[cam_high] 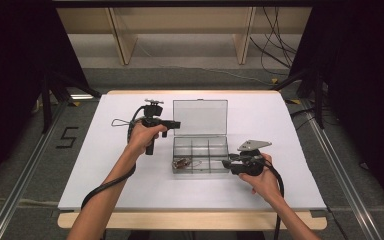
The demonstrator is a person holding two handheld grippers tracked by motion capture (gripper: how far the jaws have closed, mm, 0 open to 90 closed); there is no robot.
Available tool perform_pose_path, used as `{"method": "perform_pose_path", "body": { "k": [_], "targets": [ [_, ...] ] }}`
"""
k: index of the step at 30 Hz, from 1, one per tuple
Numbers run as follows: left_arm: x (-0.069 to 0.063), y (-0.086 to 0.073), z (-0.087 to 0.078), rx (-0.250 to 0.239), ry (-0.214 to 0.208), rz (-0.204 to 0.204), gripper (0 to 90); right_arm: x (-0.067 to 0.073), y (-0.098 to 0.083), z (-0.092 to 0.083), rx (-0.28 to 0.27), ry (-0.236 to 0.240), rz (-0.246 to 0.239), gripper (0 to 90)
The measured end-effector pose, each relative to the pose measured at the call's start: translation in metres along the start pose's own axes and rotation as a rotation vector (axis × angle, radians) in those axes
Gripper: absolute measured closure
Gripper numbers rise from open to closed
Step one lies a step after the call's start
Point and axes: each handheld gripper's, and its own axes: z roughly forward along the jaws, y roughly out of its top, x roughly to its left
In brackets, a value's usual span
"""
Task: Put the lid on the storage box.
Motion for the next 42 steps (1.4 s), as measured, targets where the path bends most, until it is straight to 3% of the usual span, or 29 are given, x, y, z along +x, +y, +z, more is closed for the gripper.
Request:
{"method": "perform_pose_path", "body": {
  "k": [8, 15, 30, 31, 35, 39, 42],
  "targets": [
    [0.001, -0.004, -0.005, -0.013, -0.007, 0.017, 65.4, 0.002, 0.0, 0.001, 0.017, -0.005, -0.003, 58.4],
    [0.002, -0.003, -0.005, 0.006, 0.015, 0.068, 67.0, 0.003, 0.0, 0.001, 0.015, -0.012, 0.007, 58.6],
    [0.002, 0.0, -0.002, -0.009, 0.01, 0.085, 65.9, 0.003, 0.0, 0.001, 0.017, -0.014, 0.009, 58.3],
    [0.001, 0.0, -0.001, -0.023, 0.011, 0.07, 65.9, 0.003, 0.0, 0.001, 0.016, -0.014, 0.01, 58.3],
    [0.001, 0.002, -0.002, -0.013, 0.011, 0.093, 65.1, 0.003, 0.0, 0.001, 0.017, -0.014, 0.01, 58.1],
    [0.0, 0.004, -0.003, -0.042, 0.006, 0.074, 64.6, 0.003, 0.0, 0.001, 0.017, -0.014, 0.01, 58.2],
    [-0.001, 0.008, -0.004, -0.026, 0.012, 0.099, 63.9, 0.004, 0.0, 0.001, 0.018, -0.012, 0.011, 58.2]
  ]
}}
